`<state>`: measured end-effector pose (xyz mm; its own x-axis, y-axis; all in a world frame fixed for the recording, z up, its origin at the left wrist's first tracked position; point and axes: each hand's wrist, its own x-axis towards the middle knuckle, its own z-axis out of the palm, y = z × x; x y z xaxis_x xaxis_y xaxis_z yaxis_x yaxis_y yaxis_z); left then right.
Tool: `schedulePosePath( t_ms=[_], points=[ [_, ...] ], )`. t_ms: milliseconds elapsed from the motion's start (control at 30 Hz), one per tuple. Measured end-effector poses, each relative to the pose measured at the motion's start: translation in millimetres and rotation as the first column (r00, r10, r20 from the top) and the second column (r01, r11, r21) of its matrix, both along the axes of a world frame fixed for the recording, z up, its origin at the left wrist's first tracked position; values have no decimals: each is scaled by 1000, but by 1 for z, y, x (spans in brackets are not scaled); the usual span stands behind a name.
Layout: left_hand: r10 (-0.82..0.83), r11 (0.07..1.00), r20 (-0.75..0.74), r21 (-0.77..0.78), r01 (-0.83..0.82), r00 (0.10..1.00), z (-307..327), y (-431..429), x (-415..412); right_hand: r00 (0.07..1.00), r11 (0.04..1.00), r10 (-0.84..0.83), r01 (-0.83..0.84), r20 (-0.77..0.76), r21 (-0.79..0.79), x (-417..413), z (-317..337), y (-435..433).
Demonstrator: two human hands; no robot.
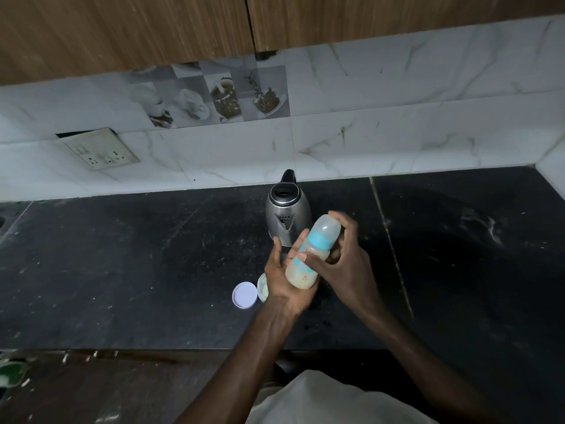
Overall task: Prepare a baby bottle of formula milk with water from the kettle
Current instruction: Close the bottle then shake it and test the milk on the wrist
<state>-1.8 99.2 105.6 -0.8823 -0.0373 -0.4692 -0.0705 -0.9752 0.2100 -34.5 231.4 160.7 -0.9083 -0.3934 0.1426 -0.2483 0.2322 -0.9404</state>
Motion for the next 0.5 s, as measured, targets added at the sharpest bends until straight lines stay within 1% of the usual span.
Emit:
schedulePosePath(
  t_ms=[67,167,233,300,333,367,400,433,467,500],
  points=[
    [14,1000,17,13,-14,1000,-5,1,2,994,994,108,-109,29,29,-4,1,1],
    [26,999,78,25,-28,997,-7,4,3,956,968,252,-249,153,-34,-14,-3,5],
    [16,1000,85,15,-17,996,-5,8,3,943,954,297,-299,150,-14,-20,1,10],
    [9,1000,75,6,-10,997,-3,12,3,953,956,283,-289,103,49,-29,11,15],
    [10,1000,74,-10,-10,997,-1,15,3,962,961,264,-268,64,72,-34,18,18],
    [13,999,86,-46,-9,996,-2,16,3,976,975,217,-218,24,47,-40,24,21],
    [20,996,111,-83,-11,994,-1,16,3,993,992,122,-122,-6,-39,-45,30,23],
    [29,993,129,-113,-14,991,-1,14,3,1000,982,-12,12,2,-190,-47,37,23],
    [38,992,134,-126,-21,990,-2,11,3,986,922,-160,169,53,-349,-44,41,20],
    [45,991,137,-129,-28,990,-5,8,2,954,852,-279,300,112,-429,-38,40,15]
  ],
)
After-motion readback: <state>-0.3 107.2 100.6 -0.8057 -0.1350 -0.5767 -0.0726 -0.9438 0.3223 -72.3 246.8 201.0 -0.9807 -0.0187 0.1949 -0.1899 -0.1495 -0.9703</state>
